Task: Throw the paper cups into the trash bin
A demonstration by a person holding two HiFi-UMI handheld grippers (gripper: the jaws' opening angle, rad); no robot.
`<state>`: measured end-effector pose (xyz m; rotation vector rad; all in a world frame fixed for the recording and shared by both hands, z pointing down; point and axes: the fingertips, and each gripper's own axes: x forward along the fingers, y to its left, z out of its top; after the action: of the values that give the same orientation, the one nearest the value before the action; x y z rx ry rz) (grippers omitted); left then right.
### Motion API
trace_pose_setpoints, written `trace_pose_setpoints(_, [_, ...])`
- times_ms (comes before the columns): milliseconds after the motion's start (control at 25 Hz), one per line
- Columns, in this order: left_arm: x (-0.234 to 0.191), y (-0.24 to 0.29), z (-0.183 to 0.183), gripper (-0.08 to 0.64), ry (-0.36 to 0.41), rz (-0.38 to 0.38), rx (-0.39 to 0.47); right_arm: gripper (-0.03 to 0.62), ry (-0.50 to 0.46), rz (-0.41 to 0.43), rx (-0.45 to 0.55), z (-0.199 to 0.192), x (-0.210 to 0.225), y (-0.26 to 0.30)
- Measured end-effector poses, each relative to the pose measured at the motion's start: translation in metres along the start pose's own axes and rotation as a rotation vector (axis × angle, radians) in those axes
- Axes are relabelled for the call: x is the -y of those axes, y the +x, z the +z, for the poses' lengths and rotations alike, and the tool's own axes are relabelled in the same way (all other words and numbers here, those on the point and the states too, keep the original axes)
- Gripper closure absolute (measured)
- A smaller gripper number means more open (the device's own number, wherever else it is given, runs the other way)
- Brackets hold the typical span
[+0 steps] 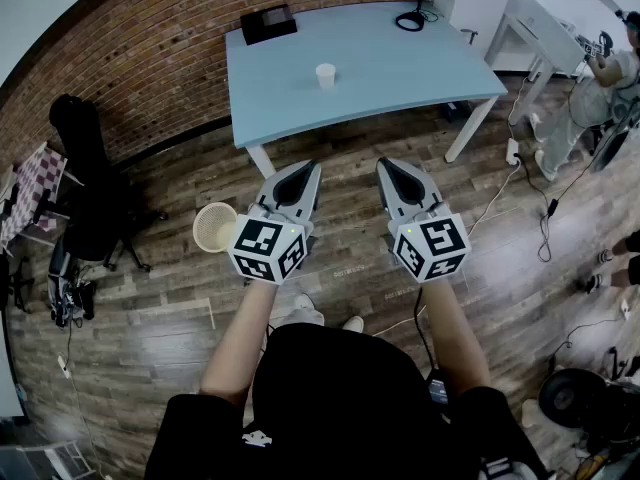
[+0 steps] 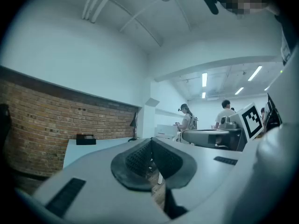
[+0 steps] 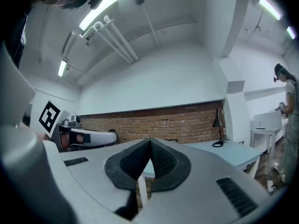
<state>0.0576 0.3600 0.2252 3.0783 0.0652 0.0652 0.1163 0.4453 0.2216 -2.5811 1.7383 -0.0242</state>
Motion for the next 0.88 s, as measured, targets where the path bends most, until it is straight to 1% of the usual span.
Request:
trace_pose_setpoints(160, [-0.002,0.000,-0.004,0.552,-0.013,0.013,-0.003,0.589,0.005,-0.006,0.013,0.001,0.002,-0.001])
trace_pose_setpoints(440, [0.006,0.007,-0.008,0.552,0.018,0.019,-0.011,0.589,0.004,0.016,0.018,-0.001,0.004,-0.004])
trace_pose_setpoints(640, [0.007,0.011,-0.009,0.552,0.048,0.037,-0.022,0.589,-0.003,0.027,0.012,-0.001,0.008,-0.002])
trace_pose_setpoints(760, [0.004,0.011,-0.011,0.552,0.027,0.050,-0.023,0.589,-0.014,0.033,-0.001,-0.005,0.008,0.000])
trace_pose_setpoints(880, [0.000,0.012,-0.014,0.552,0.024,0.058,-0.032,0.589,0.010,0.043,-0.009,-0.010,0.010,0.005])
